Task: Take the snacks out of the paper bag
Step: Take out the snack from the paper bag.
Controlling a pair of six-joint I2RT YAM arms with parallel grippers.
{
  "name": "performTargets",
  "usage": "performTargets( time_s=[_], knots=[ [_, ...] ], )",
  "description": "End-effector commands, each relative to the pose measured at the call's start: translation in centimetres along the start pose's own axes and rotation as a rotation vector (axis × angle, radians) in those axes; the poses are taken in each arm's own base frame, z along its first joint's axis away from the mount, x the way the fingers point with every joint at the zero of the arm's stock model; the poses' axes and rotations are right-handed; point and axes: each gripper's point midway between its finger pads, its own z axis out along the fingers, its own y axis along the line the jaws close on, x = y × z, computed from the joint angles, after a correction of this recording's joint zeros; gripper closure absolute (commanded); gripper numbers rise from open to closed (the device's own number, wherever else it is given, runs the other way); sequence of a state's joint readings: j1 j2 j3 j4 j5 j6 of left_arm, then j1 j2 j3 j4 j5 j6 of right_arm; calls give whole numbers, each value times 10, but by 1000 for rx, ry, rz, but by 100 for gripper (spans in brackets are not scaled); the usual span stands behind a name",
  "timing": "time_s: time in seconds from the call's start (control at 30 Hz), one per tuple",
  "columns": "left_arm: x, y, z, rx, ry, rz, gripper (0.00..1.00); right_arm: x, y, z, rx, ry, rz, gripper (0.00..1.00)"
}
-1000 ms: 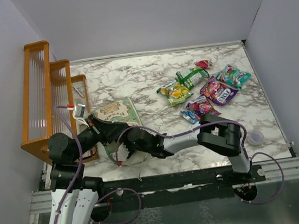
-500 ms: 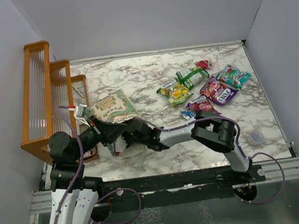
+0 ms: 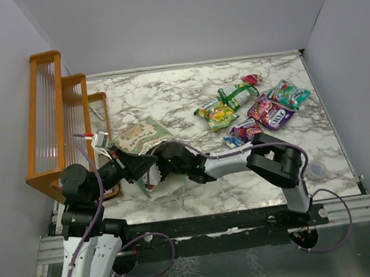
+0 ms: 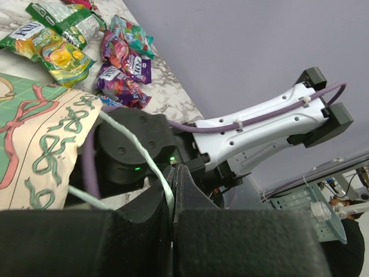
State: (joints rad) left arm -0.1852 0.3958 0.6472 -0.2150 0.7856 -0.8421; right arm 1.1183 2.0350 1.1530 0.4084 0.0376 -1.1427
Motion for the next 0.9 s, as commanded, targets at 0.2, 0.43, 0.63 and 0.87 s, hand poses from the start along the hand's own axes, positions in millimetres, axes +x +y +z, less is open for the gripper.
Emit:
performTargets(
  time_s=[0.2,0.43,0.63,0.87],
  knots=[
    [-8,7,0,-32,-60,34,100,-73,-11,-75,-42,-268,157,99],
    [-5,13,2,-41,-58,16,100,-95,-2,-115,-72,-371,299,99],
    [-10,18,4,-69,-78,-5,100,-106,-13,-141,-59,-423,378,99],
    [-13,48,-2,-242,-135,-68,100,-130,-46,-180,-39,-520,502,99]
  ],
)
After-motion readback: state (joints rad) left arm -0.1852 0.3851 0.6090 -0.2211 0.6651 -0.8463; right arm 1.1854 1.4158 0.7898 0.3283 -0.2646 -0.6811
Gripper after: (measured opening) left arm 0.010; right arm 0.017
